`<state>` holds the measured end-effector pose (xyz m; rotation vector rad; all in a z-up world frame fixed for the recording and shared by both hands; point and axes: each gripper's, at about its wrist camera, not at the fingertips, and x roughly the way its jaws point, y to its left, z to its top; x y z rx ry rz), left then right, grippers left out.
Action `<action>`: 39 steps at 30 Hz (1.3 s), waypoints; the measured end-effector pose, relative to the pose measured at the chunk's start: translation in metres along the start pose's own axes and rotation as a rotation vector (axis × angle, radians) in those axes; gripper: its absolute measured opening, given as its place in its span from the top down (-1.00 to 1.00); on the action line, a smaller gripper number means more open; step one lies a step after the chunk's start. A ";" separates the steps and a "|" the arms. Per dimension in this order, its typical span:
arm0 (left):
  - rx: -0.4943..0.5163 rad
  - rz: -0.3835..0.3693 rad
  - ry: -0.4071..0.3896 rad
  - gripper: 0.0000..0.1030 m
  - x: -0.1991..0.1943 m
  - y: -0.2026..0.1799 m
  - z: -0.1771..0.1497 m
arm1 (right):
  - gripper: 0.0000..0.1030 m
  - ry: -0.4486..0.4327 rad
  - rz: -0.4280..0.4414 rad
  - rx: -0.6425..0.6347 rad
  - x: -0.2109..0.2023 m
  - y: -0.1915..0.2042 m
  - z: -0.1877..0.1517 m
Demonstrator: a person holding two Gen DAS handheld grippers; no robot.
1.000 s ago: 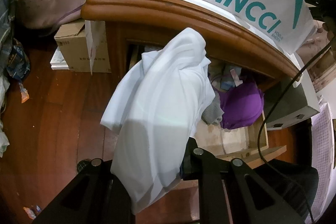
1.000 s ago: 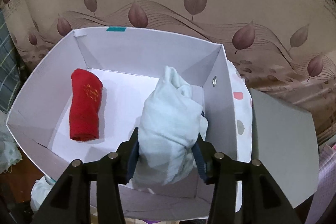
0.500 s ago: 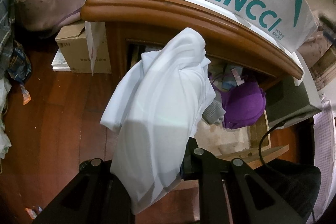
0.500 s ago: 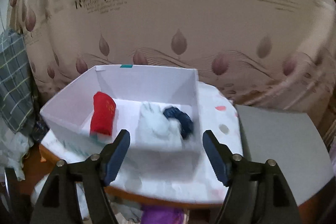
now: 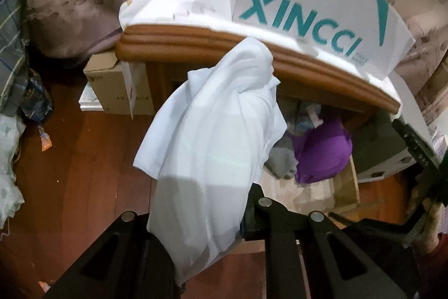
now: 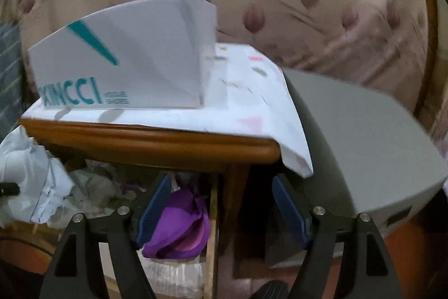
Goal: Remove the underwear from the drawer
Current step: 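Withdraw the right tool back toward the drawer, then carry the white cloth into the shoe box and open the left gripper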
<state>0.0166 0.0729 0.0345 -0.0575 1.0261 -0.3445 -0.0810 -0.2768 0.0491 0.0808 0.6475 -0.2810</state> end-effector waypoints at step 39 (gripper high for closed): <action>0.209 0.016 -0.320 0.72 -0.196 -0.124 0.183 | -0.49 0.101 0.027 0.077 0.005 -0.029 -0.007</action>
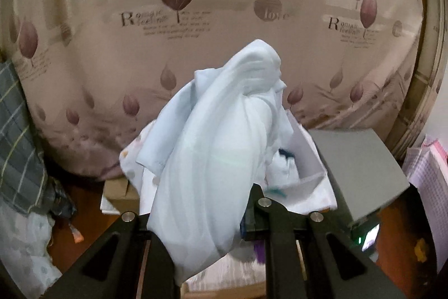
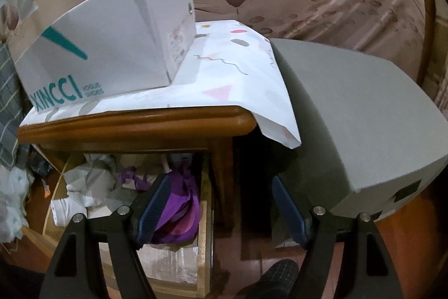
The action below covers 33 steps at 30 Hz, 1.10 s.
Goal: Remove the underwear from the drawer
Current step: 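Carry the white cloth into the shoe box and open the left gripper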
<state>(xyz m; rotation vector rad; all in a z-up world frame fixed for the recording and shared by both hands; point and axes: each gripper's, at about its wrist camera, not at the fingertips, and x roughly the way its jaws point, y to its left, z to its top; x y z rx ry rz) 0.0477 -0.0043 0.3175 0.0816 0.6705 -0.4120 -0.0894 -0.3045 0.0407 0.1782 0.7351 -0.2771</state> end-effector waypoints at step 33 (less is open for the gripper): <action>-0.029 0.069 0.250 -0.19 0.207 -0.002 -0.003 | -0.49 0.030 0.040 0.076 0.008 -0.012 0.001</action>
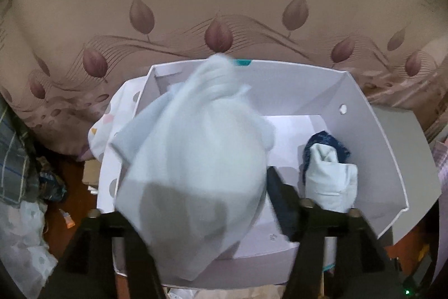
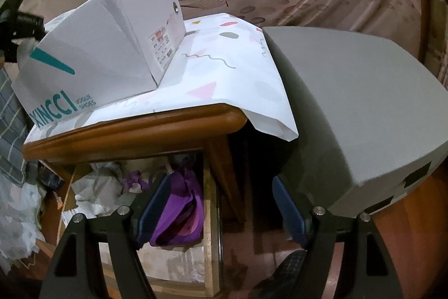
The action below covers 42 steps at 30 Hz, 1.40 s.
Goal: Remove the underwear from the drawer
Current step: 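Carry the white cloth into the shoe box and open the left gripper, then reach the left tool into the drawer and grasp the white rolled sock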
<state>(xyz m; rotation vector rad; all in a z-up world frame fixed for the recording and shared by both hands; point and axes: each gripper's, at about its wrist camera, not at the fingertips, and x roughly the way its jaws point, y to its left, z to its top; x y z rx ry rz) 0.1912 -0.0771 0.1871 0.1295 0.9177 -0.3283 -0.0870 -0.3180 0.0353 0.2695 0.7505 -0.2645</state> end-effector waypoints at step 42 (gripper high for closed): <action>0.413 -0.031 0.557 -0.25 0.129 0.030 -0.262 | -0.49 0.013 -0.027 -0.076 0.007 0.015 -0.006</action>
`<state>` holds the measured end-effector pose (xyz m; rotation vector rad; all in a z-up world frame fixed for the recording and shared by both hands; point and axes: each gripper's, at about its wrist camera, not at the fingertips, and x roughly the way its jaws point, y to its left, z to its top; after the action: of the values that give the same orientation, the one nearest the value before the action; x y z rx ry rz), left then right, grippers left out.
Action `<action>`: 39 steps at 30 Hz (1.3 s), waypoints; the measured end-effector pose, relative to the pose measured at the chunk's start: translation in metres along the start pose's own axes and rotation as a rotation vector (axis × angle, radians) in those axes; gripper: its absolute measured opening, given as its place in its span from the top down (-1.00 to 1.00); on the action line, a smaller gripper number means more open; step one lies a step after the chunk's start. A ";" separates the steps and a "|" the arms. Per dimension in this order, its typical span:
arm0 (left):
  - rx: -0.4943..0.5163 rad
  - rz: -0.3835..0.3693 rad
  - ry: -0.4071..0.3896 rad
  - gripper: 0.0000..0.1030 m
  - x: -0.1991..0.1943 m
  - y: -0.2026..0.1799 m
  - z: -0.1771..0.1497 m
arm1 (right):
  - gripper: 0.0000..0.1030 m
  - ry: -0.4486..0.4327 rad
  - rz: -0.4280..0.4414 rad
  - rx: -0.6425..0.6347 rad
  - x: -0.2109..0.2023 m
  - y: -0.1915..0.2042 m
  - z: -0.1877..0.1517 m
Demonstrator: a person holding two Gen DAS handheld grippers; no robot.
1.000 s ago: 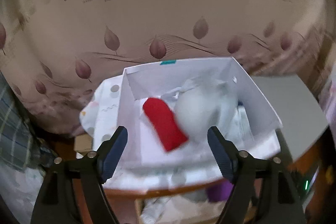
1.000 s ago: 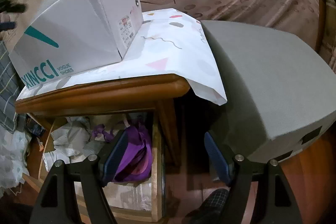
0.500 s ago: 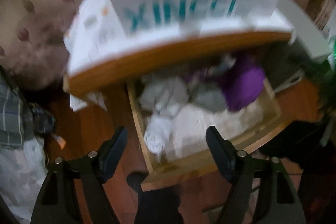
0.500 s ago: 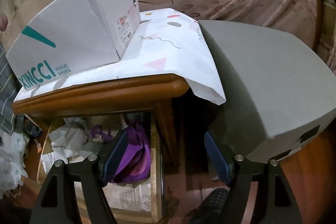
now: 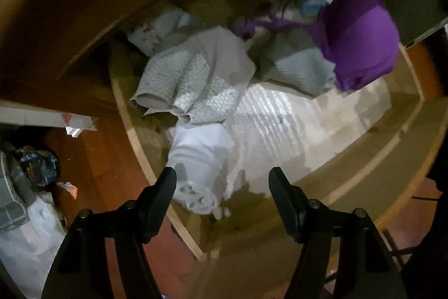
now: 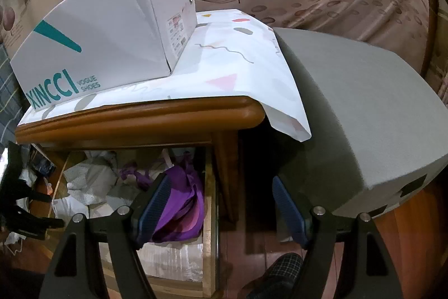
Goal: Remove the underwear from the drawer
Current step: 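Reach the left tool into the drawer and grasp the white rolled sock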
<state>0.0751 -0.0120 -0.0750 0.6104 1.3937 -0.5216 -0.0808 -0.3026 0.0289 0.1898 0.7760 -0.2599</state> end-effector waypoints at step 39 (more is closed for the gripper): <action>-0.115 0.105 0.108 0.35 0.049 0.016 0.016 | -0.49 0.027 0.036 -0.030 0.002 0.009 0.000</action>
<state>0.1034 -0.0098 -0.1215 0.6223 1.4739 -0.3261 -0.0763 -0.2943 0.0282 0.1791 0.8021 -0.2121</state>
